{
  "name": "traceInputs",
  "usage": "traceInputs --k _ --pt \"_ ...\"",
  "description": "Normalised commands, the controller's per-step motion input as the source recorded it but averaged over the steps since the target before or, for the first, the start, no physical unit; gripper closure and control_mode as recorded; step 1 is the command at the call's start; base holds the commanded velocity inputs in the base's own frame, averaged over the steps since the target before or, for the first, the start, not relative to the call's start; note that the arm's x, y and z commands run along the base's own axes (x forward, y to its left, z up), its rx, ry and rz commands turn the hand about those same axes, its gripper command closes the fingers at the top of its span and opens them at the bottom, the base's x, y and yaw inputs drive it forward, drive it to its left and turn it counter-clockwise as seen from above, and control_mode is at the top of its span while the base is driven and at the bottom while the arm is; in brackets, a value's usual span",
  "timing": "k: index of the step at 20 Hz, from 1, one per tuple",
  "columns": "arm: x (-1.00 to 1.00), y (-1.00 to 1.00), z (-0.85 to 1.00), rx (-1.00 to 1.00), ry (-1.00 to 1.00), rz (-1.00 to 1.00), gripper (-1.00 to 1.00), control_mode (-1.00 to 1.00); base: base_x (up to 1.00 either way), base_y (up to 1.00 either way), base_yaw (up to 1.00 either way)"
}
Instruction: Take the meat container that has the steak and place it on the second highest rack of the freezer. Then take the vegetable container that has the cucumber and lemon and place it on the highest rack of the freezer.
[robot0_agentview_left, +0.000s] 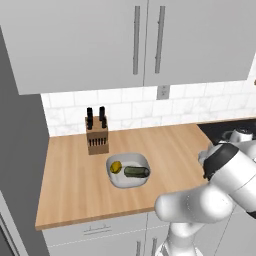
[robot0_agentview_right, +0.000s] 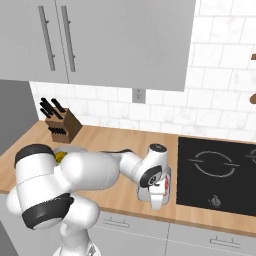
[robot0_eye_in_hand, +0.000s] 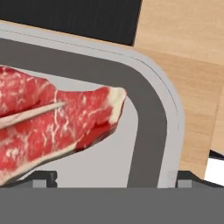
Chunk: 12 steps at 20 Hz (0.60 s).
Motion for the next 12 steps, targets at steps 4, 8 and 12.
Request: traceInputs --k 4,8,12 --pt "-0.03 0.00 -0.39 0.00 0.02 0.00 1.00 -1.00 0.00 0.00 0.00" --pt "0.00 0.00 -0.23 0.00 0.02 0.00 1.00 -1.00 0.00 0.00 0.00" --pt "0.00 0.00 0.00 0.00 -0.02 0.00 1.00 -1.00 0.00 0.00 0.00"
